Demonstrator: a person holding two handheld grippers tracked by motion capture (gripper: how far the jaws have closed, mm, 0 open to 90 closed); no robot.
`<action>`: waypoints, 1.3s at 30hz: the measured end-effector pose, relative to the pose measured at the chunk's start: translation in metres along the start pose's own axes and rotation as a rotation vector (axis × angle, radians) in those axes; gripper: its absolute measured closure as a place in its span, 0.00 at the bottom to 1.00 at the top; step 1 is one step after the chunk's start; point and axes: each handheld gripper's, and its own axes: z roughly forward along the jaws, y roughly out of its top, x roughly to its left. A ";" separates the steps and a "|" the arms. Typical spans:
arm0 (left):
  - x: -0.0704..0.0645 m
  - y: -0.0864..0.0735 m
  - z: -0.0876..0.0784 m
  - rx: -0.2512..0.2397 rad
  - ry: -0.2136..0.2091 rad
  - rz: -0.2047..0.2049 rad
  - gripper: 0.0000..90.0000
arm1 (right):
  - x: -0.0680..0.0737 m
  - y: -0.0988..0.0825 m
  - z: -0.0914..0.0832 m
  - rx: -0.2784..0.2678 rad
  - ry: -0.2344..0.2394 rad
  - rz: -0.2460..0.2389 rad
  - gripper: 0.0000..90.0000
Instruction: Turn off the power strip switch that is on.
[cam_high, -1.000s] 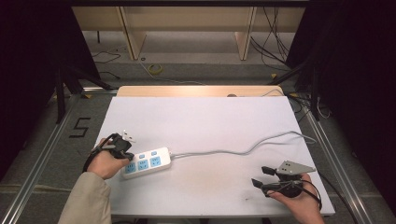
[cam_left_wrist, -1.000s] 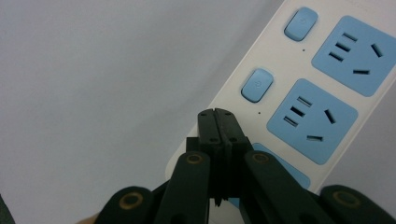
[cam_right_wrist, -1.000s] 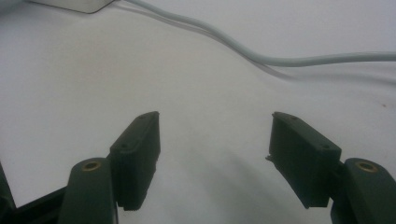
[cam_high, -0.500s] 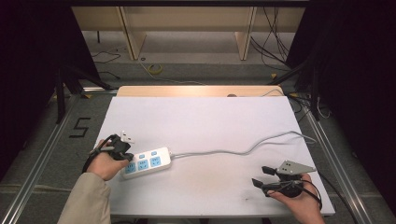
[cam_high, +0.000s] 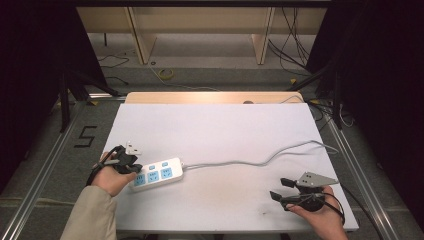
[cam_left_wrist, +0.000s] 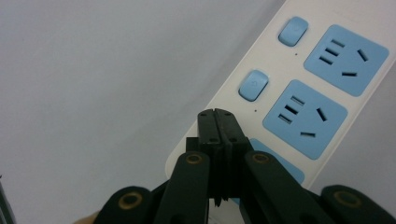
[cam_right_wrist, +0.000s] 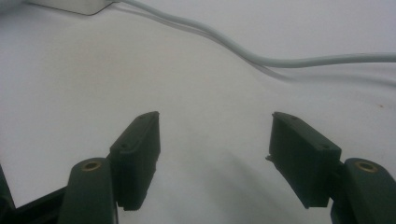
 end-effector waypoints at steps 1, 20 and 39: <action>-0.001 0.000 0.000 -0.010 0.001 -0.004 1.00 | 0.000 0.000 0.000 0.000 -0.001 0.001 0.38; -0.016 0.007 -0.009 -0.200 -0.083 0.035 0.63 | 0.001 0.000 0.001 0.000 0.004 0.000 0.38; -0.087 0.017 -0.001 -0.356 -0.228 0.097 0.24 | 0.002 0.000 0.001 -0.001 0.013 -0.001 0.38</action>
